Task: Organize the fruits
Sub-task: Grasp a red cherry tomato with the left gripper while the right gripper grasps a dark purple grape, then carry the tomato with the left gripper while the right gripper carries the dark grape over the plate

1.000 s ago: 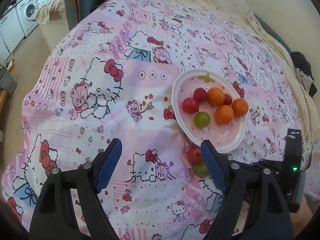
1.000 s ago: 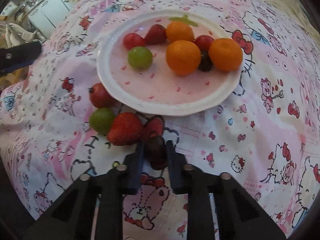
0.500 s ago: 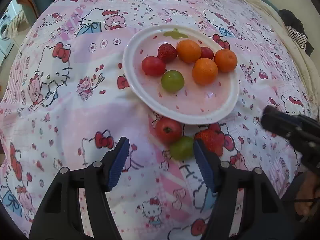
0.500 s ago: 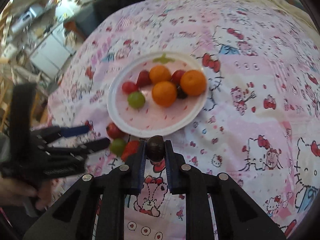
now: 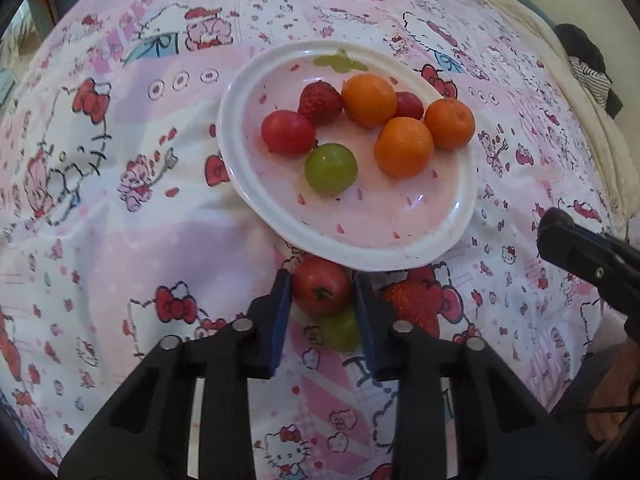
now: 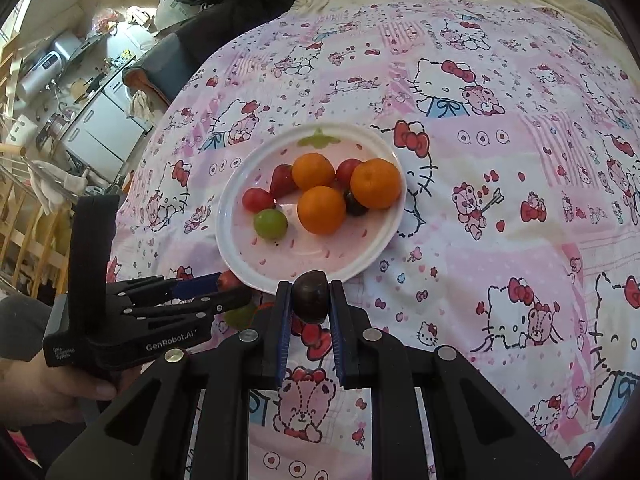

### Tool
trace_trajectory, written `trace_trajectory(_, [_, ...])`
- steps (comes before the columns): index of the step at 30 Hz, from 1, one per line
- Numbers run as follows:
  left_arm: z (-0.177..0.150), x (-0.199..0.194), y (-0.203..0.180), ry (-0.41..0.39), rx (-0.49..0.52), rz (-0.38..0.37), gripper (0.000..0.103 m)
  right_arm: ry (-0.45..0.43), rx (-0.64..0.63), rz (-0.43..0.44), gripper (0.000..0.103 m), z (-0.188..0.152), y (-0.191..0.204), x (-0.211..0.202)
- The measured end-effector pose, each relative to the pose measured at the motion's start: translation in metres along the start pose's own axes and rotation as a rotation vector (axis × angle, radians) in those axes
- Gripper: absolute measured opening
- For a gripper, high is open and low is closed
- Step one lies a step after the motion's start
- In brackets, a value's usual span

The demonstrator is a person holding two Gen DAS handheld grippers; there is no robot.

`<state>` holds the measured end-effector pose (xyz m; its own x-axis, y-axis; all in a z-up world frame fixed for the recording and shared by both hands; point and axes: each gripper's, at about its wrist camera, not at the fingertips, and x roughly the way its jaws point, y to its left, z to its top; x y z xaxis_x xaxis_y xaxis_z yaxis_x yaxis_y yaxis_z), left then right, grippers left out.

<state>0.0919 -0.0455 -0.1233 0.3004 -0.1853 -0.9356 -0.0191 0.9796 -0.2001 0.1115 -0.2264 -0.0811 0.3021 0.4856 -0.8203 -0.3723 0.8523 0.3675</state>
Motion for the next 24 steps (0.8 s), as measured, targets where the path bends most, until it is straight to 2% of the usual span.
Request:
trace_trajectory(6, [-0.003,-0.021,0.003,-0.057,-0.007,-0.004,0.026,-0.006,-0.008,0.000,0.019,0.001,0.004,0.000])
trace_trajectory(14, [0.001,-0.069,0.016,-0.222,-0.019,0.030,0.026,-0.040,-0.003,0.024,0.019,0.001,0.012,-0.008])
trace_trajectory(19, [0.007,-0.093,0.025,-0.319,-0.018,0.052,0.026,-0.103,0.016,0.057,0.019,0.006,0.013,-0.022])
trace_trajectory(24, [0.013,-0.099,0.030,-0.350,-0.024,0.070,0.026,-0.153,0.044,0.076,0.019,0.015,0.010,-0.031])
